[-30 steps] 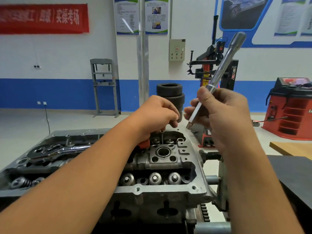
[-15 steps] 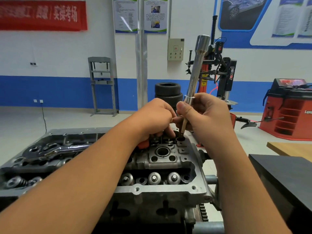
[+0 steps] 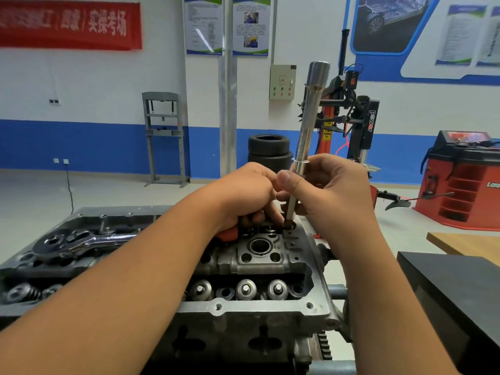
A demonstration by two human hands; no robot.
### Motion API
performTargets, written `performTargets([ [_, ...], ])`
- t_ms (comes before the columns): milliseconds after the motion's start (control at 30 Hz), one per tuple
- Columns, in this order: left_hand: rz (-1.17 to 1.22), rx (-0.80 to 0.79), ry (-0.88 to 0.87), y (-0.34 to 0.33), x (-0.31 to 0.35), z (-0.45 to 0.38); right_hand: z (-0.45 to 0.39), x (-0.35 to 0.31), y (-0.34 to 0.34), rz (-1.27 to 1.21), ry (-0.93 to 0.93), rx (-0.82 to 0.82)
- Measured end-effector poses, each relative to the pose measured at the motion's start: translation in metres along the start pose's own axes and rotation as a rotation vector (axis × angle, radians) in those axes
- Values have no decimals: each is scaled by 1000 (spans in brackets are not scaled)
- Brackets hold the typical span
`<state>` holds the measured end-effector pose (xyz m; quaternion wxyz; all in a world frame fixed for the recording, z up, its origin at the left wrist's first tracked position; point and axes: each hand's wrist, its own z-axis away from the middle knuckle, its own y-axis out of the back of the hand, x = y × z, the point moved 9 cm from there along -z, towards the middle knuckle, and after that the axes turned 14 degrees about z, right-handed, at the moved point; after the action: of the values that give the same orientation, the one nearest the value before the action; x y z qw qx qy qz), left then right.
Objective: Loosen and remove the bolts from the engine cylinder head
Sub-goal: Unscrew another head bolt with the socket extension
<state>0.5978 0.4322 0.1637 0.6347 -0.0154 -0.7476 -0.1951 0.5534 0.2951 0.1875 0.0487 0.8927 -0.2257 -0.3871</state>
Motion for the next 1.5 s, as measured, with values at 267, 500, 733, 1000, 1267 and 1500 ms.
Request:
performTargets([
  [267,33,-30,-36,-2,3,3,0,-8,-9,22,37,-83],
  [500,14,-11,-25,0,3,3,2,4,-11,-99,-63,-99],
  [733,269,148,-331,17,32,9,4,4,-19,-257,-121,-148],
  [1000,295,19,-577,8,52,23,5,2,-22,-266,-147,-192],
  [1267,247,74,-584,10,57,29,2,7,-5,-303,-128,-1],
  [1500,301,-19,-573,6,54,26,3,-1,-12,-346,-83,-100],
])
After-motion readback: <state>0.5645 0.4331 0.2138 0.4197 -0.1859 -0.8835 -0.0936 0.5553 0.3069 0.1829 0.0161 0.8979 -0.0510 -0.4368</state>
